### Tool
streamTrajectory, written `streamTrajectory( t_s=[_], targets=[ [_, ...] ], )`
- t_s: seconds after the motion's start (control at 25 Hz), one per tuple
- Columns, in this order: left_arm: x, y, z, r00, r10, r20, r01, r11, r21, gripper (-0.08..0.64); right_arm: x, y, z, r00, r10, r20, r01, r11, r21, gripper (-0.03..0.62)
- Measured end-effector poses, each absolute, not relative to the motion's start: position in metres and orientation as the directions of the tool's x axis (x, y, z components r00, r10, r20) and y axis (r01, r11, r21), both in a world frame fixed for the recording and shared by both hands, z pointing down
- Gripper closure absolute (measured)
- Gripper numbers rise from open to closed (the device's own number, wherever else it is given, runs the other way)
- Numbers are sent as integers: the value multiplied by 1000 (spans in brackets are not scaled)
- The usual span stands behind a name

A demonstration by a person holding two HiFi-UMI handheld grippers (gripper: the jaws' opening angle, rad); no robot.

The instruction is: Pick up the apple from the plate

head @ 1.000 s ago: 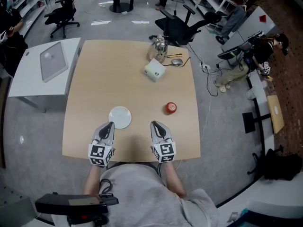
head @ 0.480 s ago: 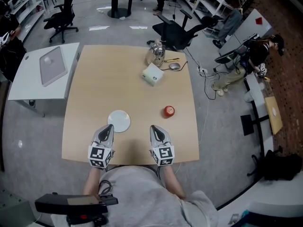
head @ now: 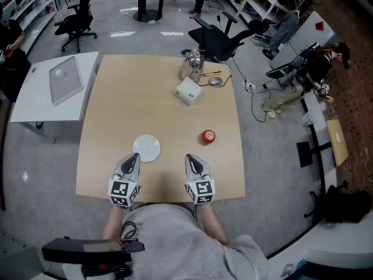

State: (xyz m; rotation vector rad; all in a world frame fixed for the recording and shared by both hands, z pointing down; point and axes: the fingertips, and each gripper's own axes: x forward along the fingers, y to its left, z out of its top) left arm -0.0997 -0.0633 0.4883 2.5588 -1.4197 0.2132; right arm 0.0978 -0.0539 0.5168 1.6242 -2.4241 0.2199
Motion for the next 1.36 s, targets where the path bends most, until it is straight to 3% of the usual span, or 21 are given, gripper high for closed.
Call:
streamTrajectory(
  t_s=[1.36],
  targets=[
    [-105,-58,492,509,-827,238,-860,-498,112,540,96,-49,516,-381,-888,257,-920,392,-8,584]
  ],
)
